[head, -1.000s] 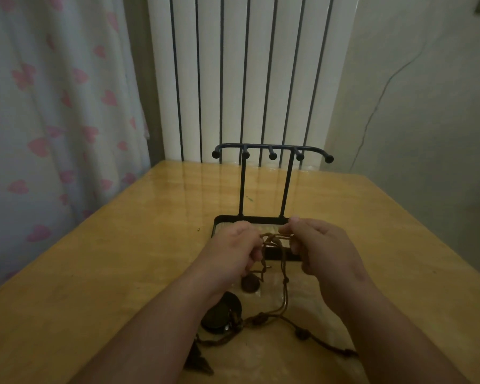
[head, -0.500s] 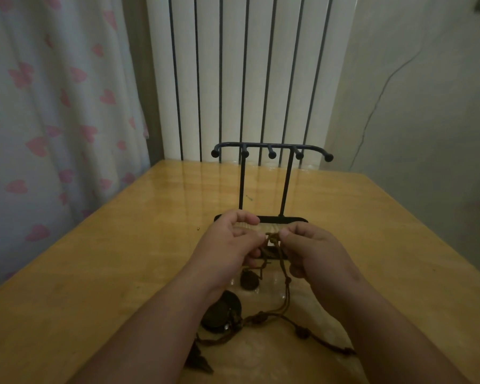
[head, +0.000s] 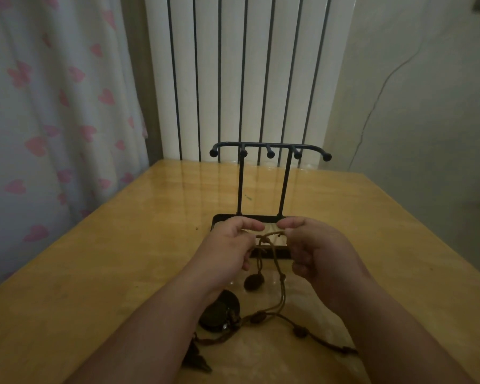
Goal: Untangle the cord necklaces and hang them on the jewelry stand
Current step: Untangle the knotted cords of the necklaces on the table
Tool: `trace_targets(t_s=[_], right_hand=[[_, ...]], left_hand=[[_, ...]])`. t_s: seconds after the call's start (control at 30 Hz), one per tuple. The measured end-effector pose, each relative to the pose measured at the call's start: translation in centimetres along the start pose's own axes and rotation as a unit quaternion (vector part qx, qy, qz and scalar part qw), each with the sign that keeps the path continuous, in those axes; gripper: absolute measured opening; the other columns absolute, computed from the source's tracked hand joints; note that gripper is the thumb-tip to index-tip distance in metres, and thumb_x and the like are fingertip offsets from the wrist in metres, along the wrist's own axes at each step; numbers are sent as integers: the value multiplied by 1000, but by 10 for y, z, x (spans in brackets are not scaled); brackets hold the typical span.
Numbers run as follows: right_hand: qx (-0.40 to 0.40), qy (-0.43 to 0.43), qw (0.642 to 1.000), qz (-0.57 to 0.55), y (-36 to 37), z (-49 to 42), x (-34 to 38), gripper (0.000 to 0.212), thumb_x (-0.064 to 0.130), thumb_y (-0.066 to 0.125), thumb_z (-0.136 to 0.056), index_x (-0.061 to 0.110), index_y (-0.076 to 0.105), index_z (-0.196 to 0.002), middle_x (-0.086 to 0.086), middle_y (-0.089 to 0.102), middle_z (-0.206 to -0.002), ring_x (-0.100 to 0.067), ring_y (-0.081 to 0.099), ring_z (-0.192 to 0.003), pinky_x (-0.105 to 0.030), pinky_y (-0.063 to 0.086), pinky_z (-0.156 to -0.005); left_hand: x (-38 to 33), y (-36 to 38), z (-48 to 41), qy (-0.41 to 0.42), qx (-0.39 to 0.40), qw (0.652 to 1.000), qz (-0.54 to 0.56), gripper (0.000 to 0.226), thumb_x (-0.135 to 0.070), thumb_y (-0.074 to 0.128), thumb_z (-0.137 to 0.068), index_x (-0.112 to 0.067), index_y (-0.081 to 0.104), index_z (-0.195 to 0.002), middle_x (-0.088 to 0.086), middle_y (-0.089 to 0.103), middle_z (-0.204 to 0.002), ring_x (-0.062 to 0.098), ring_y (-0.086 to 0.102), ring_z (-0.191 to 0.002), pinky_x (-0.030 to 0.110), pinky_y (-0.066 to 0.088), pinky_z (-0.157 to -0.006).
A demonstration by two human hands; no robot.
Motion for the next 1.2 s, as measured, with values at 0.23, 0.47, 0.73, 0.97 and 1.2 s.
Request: trace_targets(t_s=[0.23, 0.47, 0.73, 0.97, 1.2], right_hand=[[-63, -48, 982, 173, -5, 0, 4, 15, 23, 56, -95, 17, 68, -90, -2, 68, -80, -15, 56, -72, -30, 42, -65], [31, 29, 992, -117, 2, -3, -4, 18, 5, 41, -93, 8, 59, -96, -6, 57, -68, -12, 34, -51, -27, 24, -50], [18, -8, 999, 41, -2, -2, 2, 14, 20, 54, -92, 12, 65, -89, 1, 45, -62, -12, 37, -52, -27, 30, -49], [-37, -77, 972, 220, -7, -1, 9, 27, 30, 55, -95, 12, 67, -80, -1, 60, -67, -13, 50, -61, -29, 39, -61], [30, 19, 978, -205, -8, -4, 4, 14, 17, 44, -95, 9, 53, -90, -7, 55, -70, -14, 32, -54, -28, 23, -51]], left_hand=[[0, -5, -2, 17, -22, 999, 15, 17, -11, 56, -95, -26, 62, -91, 1, 67, -91, 17, 66, -86, 31, 56, -75], [1, -4, -1, 14, -34, 999, 27, 22, -6, 51, -97, -23, 63, -88, 4, 67, -87, 14, 69, -76, 29, 57, -70], [-1, -9, 1, 8, -54, 998, -27, 19, -7, 51, -98, -23, 61, -94, 4, 66, -89, 14, 63, -75, 24, 50, -63], [-3, -13, 1, 7, -82, 996, -39, 21, -7, 51, -97, -25, 60, -92, 3, 66, -93, 13, 66, -77, 21, 49, -63], [2, -12, 3, -37, -67, 993, -88, 26, -3, 50, -95, -24, 61, -84, 2, 67, -92, 15, 64, -81, 24, 46, -61]])
Point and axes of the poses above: each hand's wrist, its own z-axis away from the middle knuckle, its own y-axis out of the palm, x = y × z, the point moved 7 cm from there along -z, towards the middle knuckle
